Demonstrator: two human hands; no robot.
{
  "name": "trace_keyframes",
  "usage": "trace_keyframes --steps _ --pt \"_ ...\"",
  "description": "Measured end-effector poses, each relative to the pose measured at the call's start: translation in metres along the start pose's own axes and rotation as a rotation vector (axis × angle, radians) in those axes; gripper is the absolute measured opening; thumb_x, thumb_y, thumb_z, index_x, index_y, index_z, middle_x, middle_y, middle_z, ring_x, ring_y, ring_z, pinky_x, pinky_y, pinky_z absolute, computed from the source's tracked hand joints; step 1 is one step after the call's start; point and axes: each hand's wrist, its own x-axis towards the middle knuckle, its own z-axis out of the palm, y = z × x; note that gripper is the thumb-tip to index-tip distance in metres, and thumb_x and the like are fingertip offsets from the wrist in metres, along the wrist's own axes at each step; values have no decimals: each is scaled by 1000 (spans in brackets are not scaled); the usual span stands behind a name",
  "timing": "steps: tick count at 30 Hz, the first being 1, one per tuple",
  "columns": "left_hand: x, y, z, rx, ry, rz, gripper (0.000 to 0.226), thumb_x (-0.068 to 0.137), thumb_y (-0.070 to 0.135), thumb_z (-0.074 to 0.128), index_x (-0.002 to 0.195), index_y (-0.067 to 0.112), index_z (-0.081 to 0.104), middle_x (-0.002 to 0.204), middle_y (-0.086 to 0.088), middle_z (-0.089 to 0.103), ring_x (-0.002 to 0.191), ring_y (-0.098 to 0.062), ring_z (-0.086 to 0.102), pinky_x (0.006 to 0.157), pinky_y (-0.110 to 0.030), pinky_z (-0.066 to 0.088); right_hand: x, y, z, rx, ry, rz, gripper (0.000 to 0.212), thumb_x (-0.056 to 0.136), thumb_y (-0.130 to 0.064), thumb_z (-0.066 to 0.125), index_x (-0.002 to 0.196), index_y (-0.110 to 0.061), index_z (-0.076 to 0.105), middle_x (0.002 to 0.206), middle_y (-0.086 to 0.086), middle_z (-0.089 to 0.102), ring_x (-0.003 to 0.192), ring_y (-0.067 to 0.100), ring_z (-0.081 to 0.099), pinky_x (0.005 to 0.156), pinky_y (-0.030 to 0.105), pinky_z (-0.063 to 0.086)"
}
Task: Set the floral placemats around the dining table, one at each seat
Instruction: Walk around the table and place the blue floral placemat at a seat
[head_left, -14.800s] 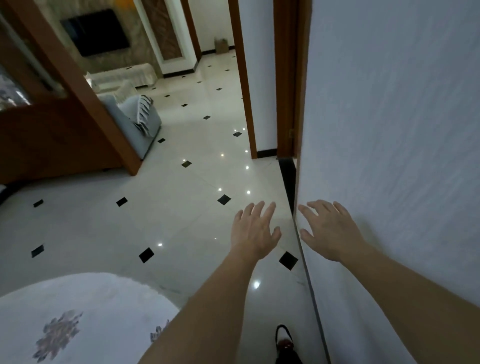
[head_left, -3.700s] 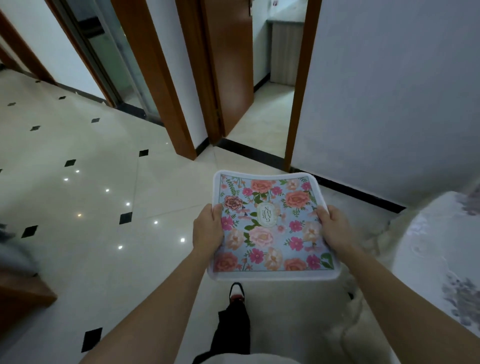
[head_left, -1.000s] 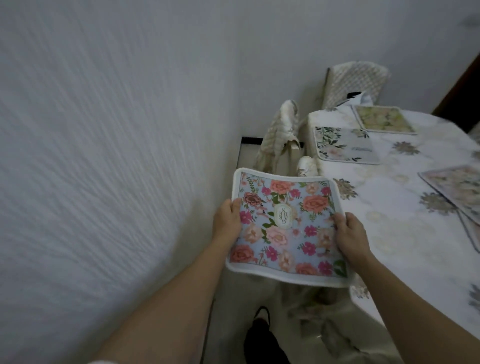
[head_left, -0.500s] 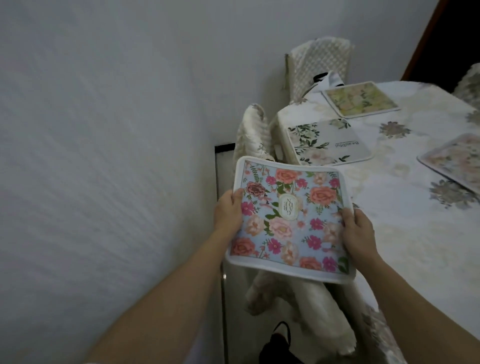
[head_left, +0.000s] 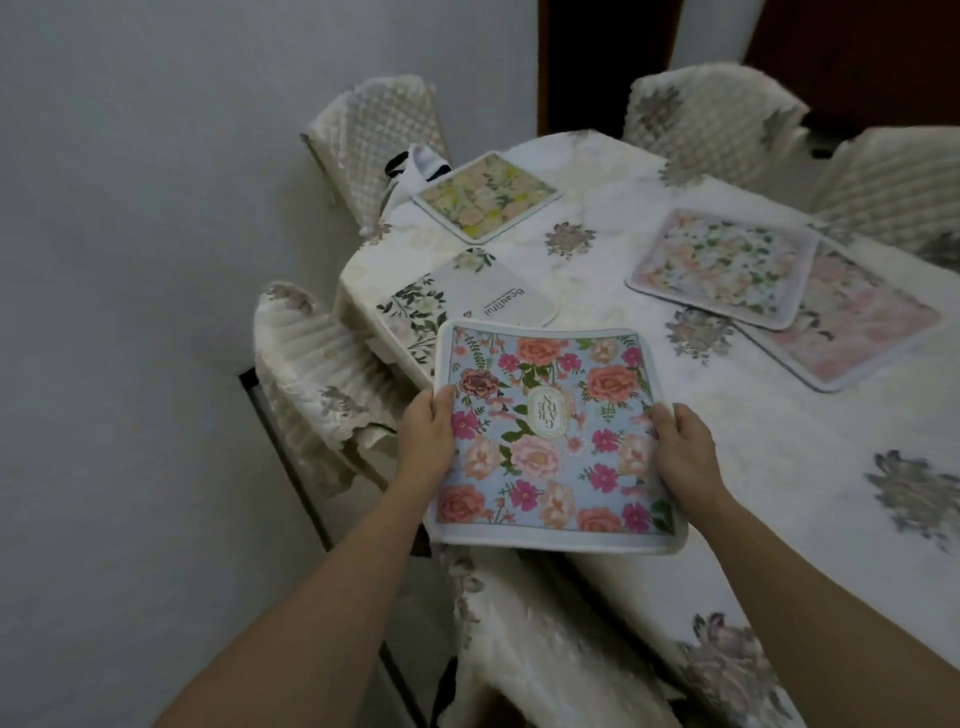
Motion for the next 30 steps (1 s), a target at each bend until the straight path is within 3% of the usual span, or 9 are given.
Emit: trace_keyframes --steps 3,7,12,15,18,20,23,27,30 --pt "32 9 34 71 -124 78 40 101 44 41 92 10 60 85 -12 70 76 -26 70 69 -49 59 8 13 -16 15 113 65 33 102 -39 41 97 -10 56 91 8 69 80 22 70 69 40 58" --pt "64 20 78 113 -309 174 41 101 42 43 83 8 56 78 -10 67 71 -25 67 61 -42 56 7 27 -34 16 283 152 33 103 -36 40 99 -8 56 91 8 68 80 22 69 66 35 55" --pt "85 34 122 143 -529 250 40 100 40 49 67 19 41 64 -1 53 59 -17 55 53 -33 44 0 47 -47 -10 460 240 32 102 -39 40 98 -11 55 95 9 66 86 25 67 75 44 56" --pt "93 31 143 157 -692 241 41 98 39 54 68 12 43 65 -8 55 57 -18 56 47 -27 45 -9 60 -53 -16 538 275 31 103 -38 40 95 -11 54 91 5 63 84 24 64 68 37 51" --pt "103 26 159 185 -848 196 42 96 36 58 83 -3 59 80 -16 70 72 -27 70 64 -42 59 -18 75 -53 -13 578 340 31 103 -38 39 97 -11 53 87 3 59 83 24 62 65 34 47" --pt "108 21 171 202 -926 138 37 95 30 61 92 -7 65 82 -12 74 74 -23 73 67 -41 61 -24 84 -51 -20 585 373 31 104 -38 37 99 -11 53 91 4 60 85 24 62 67 37 51" --pt "113 12 182 220 -985 20 30 93 27 64 96 -3 70 82 -9 76 74 -23 74 70 -40 62 -29 96 -47 -2 585 435 29 103 -38 38 98 -13 53 92 7 62 85 25 63 70 42 54" --pt "120 2 193 277 -993 -6 30 92 25 66 96 -4 70 81 -9 76 72 -22 74 67 -37 62 -29 108 -41 9 566 495 29 101 -39 43 101 -12 53 90 5 64 75 19 65 51 28 49" --pt "126 -3 196 309 -979 2 39 90 28 69 94 -11 64 85 -20 73 79 -35 72 74 -50 60 -29 115 -37 -6 563 506 28 100 -39 46 100 -12 52 86 2 64 73 16 64 52 25 44"
